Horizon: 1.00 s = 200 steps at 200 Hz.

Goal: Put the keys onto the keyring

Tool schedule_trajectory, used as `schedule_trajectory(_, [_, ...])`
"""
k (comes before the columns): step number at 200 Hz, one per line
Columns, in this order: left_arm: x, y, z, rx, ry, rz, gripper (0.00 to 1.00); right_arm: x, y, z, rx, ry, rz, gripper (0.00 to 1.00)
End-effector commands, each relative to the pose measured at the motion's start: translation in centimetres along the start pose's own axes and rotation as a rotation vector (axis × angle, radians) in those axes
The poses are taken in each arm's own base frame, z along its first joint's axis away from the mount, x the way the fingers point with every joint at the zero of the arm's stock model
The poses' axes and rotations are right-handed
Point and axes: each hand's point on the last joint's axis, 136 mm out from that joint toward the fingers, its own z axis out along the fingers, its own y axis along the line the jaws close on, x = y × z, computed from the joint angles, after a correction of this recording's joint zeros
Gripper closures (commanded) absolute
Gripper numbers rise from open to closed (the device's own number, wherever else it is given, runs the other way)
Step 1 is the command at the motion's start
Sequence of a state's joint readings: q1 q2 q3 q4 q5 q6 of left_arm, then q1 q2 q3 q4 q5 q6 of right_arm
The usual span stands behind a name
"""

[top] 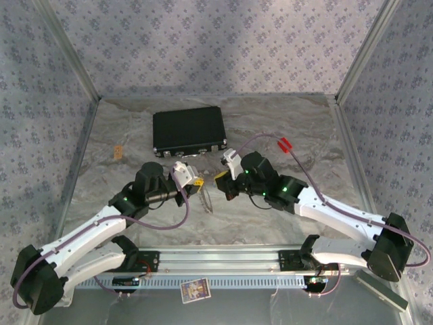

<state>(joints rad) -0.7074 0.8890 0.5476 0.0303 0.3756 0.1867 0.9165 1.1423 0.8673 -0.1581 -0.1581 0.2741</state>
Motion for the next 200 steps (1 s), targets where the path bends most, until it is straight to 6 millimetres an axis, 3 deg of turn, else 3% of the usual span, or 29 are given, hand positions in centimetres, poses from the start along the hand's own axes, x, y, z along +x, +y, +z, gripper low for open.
schedule_trajectory(1, [-3.0,-0.4,-0.6,0.018,-0.096,0.06,1.0,0.5,1.3,-0.2,-0.074,0.029,-0.066,1.0])
schedule_trajectory(67, [-3.0,-0.7,-0.7,0.034,-0.099,0.062,1.0,-0.3,2.5,1.1,-0.146,0.034,-0.06,1.0])
schedule_trajectory(200, [-2.8,-1.1,-0.7,0.056,-0.099,0.062,1.0,-1.4,1.9,1.2,-0.134,-0.027,-0.026,1.0])
